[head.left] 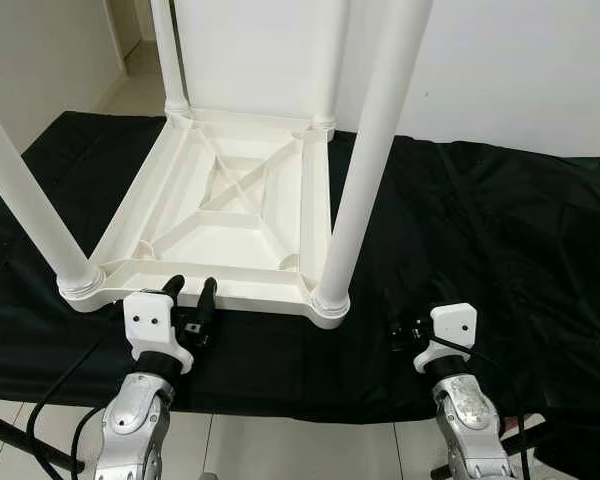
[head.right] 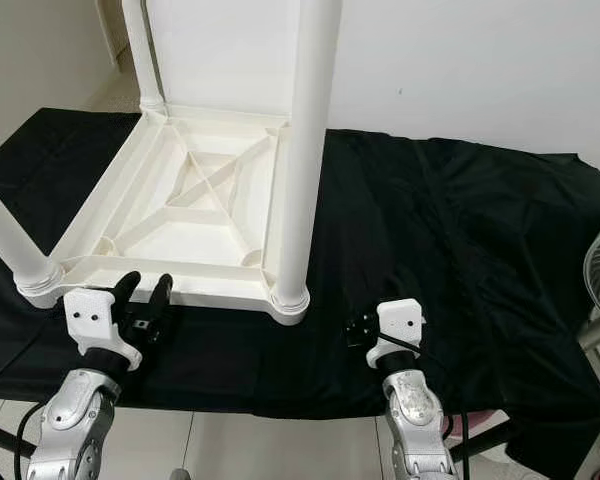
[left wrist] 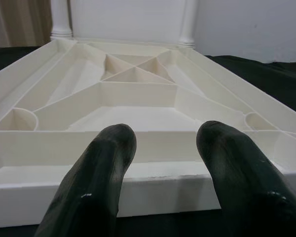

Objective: Building children table

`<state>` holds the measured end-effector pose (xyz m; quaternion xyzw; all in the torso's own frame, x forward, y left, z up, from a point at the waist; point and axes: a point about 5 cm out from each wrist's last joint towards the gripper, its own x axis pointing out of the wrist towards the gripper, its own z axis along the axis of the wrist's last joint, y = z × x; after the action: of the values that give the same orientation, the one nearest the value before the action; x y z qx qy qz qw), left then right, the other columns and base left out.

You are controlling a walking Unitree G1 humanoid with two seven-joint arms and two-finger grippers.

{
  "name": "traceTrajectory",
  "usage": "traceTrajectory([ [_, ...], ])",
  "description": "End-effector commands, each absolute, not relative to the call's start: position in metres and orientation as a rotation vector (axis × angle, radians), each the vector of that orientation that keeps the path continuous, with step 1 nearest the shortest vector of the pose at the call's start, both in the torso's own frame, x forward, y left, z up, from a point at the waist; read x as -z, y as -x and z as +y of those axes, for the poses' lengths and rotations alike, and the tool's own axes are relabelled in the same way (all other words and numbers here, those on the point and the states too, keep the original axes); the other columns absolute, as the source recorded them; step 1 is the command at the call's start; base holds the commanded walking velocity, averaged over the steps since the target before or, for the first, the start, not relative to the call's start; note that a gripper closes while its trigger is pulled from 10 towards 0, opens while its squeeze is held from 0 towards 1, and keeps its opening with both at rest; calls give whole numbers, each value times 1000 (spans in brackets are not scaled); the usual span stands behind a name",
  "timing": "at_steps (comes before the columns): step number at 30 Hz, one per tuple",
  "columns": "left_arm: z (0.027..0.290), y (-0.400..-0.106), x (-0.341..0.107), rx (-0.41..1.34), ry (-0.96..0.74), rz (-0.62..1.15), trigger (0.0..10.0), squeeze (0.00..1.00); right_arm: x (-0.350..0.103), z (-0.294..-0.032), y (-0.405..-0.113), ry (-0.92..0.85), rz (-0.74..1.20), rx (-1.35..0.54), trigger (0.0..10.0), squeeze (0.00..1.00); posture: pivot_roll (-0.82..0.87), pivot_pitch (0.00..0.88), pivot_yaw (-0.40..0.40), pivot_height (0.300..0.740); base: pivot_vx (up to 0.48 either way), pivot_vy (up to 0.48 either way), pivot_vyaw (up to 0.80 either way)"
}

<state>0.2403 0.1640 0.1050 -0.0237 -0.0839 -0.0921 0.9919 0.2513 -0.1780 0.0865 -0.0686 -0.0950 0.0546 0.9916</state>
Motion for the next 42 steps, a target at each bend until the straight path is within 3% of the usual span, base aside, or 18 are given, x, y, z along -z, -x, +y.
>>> traceTrajectory([
  [1,165,-241,-100,190,52,-140,10000,0,-85,-179,-251,133,-191,-102,10000,0,3,0,-56,740,0,0,0],
  [10,168,-240,-100,191,52,-133,10000,0,-80,-194,-245,129,-172,27,10000,0,0,0,-51,740,0,0,0],
  [22,168,-239,-100,191,48,-130,10000,0,-76,-196,-240,132,-163,54,10000,0,-3,0,-49,740,0,222,0],
  [31,171,-238,-100,185,47,-127,10000,0,-55,-208,-221,172,-99,76,10000,0,-8,0,-43,740,0,325,0],
  [42,172,-239,-102,192,15,-132,10000,0,-47,-210,-216,189,-70,81,10000,0,-7,0,-32,740,0,0,0],
])
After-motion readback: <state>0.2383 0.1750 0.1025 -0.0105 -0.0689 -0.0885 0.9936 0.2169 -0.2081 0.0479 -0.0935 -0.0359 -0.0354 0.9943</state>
